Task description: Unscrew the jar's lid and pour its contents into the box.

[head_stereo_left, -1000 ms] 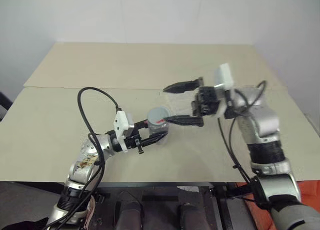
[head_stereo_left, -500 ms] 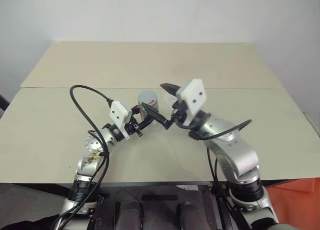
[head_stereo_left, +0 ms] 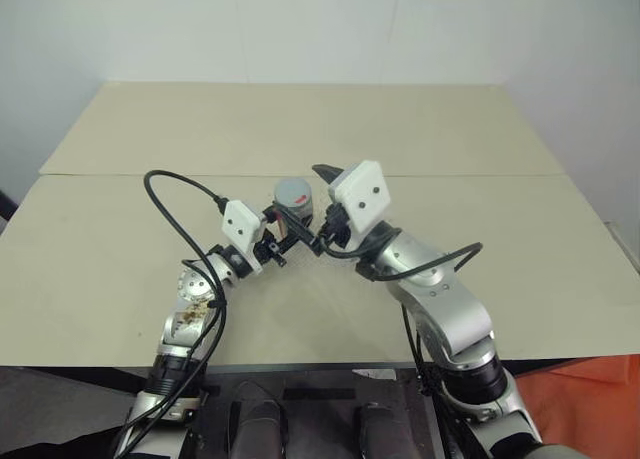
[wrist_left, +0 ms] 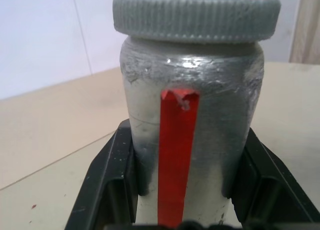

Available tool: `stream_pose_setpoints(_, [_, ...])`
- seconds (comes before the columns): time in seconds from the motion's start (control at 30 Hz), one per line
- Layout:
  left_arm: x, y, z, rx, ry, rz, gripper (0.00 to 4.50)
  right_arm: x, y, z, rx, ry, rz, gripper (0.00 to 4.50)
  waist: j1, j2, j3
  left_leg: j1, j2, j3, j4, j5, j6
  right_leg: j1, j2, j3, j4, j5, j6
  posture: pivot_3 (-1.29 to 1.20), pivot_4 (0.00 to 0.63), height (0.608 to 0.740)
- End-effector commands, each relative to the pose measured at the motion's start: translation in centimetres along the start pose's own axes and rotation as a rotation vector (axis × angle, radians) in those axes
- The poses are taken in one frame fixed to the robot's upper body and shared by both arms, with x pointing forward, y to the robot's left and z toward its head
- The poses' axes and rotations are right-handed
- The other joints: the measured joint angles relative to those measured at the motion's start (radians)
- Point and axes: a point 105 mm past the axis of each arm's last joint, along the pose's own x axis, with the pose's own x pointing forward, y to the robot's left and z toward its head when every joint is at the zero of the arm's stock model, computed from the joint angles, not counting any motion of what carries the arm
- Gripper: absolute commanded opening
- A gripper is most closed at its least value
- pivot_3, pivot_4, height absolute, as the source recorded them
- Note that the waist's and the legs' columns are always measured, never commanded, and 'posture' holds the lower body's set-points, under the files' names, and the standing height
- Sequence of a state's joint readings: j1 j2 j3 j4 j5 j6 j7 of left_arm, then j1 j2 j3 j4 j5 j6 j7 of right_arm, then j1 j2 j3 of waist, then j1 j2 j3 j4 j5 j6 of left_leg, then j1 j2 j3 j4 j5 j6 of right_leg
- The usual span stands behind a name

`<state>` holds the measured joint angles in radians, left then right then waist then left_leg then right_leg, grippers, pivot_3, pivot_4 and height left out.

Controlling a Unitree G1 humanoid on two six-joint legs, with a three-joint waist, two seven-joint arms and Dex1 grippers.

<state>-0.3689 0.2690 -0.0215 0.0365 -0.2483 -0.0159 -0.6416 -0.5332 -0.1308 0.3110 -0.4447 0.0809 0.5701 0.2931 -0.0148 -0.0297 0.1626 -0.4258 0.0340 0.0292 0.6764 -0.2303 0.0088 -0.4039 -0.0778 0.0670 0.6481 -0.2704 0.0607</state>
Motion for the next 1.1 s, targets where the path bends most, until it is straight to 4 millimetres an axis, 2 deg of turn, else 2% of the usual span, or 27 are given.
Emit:
stream_pose_setpoints(0.03, [0.5, -0.3, 1.3, 0.032, -0.049, -0.001, 1.96, 0.3, -0.3, 1.0, -0.016, -0.050, -0.031, 4.46, 0.000, 0.000, 0.000, 0.000, 0.000, 0.000, 0.000, 0.000, 0.000, 0.000, 0.000, 0.000, 0.000, 0.000, 0.000, 0.00, 0.150, 0.740])
stream_pose_setpoints(0.4, [0.8, -0.4, 1.2, 0.032, -0.049, -0.004, 1.96, 1.2, 0.2, 0.8, -0.028, -0.055, -0.029, 4.46, -0.001, 0.000, 0.000, 0.000, 0.000, 0.000, 0.000, 0.000, 0.000, 0.000, 0.000, 0.000, 0.000, 0.000, 0.000, 0.00, 0.150, 0.740])
stream_pose_setpoints(0.9, [0.7, -1.0, 0.8, 0.019, -0.035, -0.028, 1.96, 1.1, -0.5, 0.8, -0.007, -0.062, -0.077, 4.46, -0.001, 0.000, 0.000, 0.000, 0.000, 0.000, 0.000, 0.000, 0.000, 0.000, 0.000, 0.000, 0.000, 0.000, 0.000, 0.00, 0.150, 0.740])
stream_pose_setpoints(1.0, [0.8, -1.1, 0.7, 0.018, -0.034, -0.034, 1.96, 1.0, -0.5, 0.6, -0.008, -0.059, -0.075, 3.88, -0.001, 0.000, 0.000, 0.000, 0.000, 0.000, 0.000, 0.000, 0.000, 0.000, 0.000, 0.000, 0.000, 0.000, 0.000, 0.00, 0.150, 0.740])
stream_pose_setpoints(1.1, [0.9, -1.1, 0.7, 0.019, -0.034, -0.039, 1.96, 1.0, -0.5, 0.6, -0.007, -0.056, -0.072, 2.89, -0.002, 0.000, 0.000, 0.000, 0.000, 0.000, 0.000, 0.000, 0.000, 0.000, 0.000, 0.000, 0.000, 0.000, 0.000, 0.00, 0.150, 0.740])
